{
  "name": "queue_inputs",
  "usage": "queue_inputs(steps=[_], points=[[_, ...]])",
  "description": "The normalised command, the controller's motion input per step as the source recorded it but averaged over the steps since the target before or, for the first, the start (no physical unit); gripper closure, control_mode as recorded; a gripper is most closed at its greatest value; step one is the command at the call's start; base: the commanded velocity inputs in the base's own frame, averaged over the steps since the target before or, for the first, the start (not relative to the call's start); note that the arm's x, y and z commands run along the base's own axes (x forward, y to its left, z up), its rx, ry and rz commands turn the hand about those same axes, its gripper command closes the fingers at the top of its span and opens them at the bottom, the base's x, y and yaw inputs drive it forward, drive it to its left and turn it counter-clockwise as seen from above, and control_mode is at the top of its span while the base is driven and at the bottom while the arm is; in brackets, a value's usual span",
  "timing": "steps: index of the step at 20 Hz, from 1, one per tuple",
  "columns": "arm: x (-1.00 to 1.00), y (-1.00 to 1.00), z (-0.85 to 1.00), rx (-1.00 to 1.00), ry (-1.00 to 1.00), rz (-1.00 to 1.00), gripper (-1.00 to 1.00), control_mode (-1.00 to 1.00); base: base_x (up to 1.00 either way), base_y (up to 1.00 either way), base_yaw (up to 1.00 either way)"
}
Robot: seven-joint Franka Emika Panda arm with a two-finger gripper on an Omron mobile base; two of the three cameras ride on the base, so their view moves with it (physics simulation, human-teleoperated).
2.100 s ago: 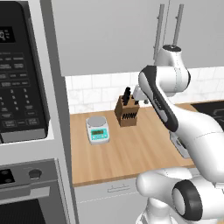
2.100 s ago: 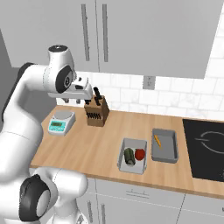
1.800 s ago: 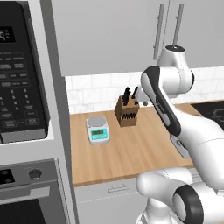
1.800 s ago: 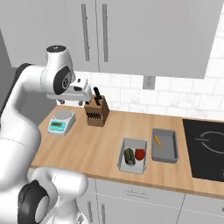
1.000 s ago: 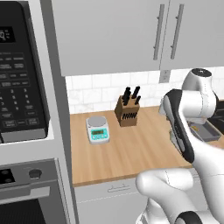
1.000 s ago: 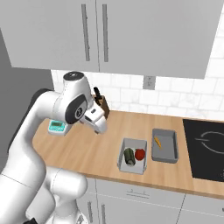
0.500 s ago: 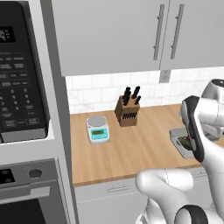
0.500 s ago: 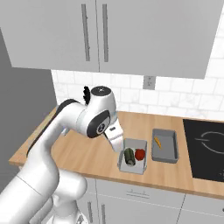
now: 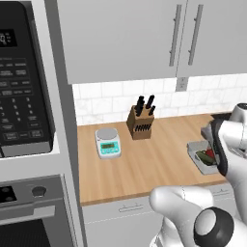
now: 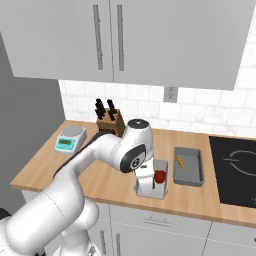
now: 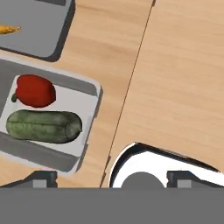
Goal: Take the meat container that has the shrimp and place it on the second highest rack of the freezer. Then take the vegetable container that has the cucumber and bell pepper and place it on the highest rack of the freezer.
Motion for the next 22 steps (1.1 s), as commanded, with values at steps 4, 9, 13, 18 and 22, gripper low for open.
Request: queue_inputs(steps=[4, 9, 13, 18, 22], points=[[0.08, -0.3, -0.18, 0.18, 0.03, -0.21, -1.0, -1.0, 0.0, 0.0, 0.0], [0.22, -0.22, -0.06, 0.1, 0.0, -0.11, -1.0, -1.0, 0.0, 0.0, 0.0], [0.09, -0.1, -0.04, 0.0, 0.01, -0.09, -1.0, -1.0, 0.0, 0.0, 0.0], [0.28, -0.1, -0.53, 0.0, 0.01, -0.05, -1.0, -1.0, 0.0, 0.0, 0.0], [0.34, 0.0, -0.46, 0.0, 0.02, 0.0, -1.0, -1.0, 0.0, 0.0, 0.0]])
